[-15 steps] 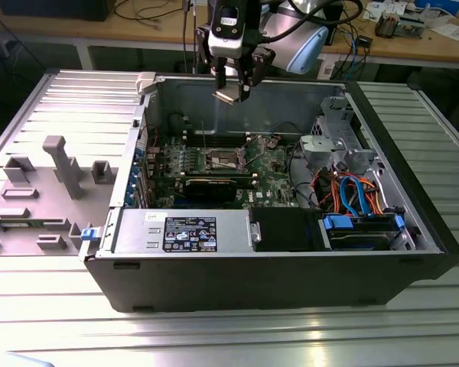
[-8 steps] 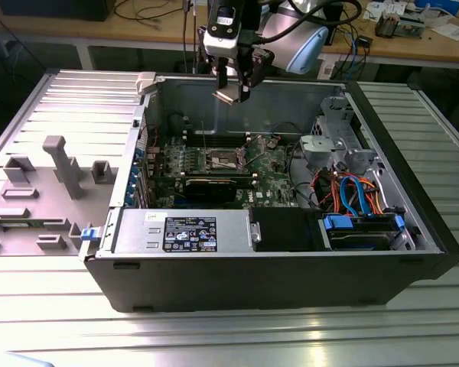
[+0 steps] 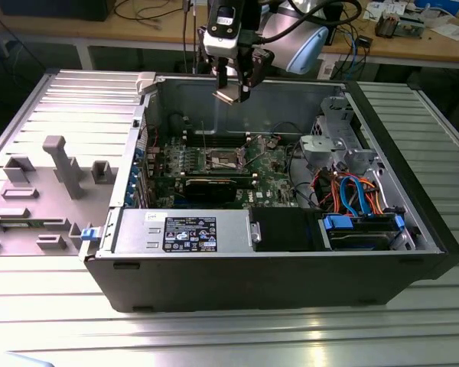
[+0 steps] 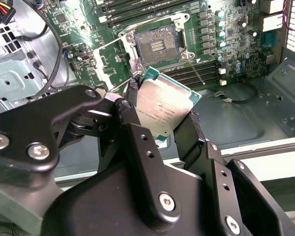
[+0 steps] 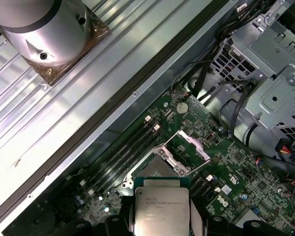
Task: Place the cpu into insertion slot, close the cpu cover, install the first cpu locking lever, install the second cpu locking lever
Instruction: 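Place the cpu into insertion slot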
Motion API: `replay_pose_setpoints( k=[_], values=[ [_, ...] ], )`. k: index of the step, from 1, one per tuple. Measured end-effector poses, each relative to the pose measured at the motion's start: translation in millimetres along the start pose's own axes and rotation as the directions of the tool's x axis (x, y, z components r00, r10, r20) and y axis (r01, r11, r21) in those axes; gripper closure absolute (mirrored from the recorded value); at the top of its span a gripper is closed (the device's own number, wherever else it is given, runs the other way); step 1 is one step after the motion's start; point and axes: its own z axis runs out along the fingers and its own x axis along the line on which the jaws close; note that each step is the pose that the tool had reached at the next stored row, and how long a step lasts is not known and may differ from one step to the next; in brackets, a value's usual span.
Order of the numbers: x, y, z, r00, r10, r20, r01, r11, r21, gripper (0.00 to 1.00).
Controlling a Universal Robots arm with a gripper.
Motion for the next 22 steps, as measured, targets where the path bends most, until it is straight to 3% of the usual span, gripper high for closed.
replay_pose_setpoints(
  k=[7, 19, 22],
  values=[
    [3.4, -3.4, -0.3, 1.0, 0.0, 0.0001, 0.0, 1.0, 0.0002, 0.46],
    [3.7, -3.8, -0.3, 1.0, 0.0, 0.0, 0.0, 1.0, 0.0001, 0.46],
    [3.7, -3.8, -0.3, 0.9999, 0.015, 0.0014, -0.015, 0.9999, -0.0002, 0.46]
  ],
)
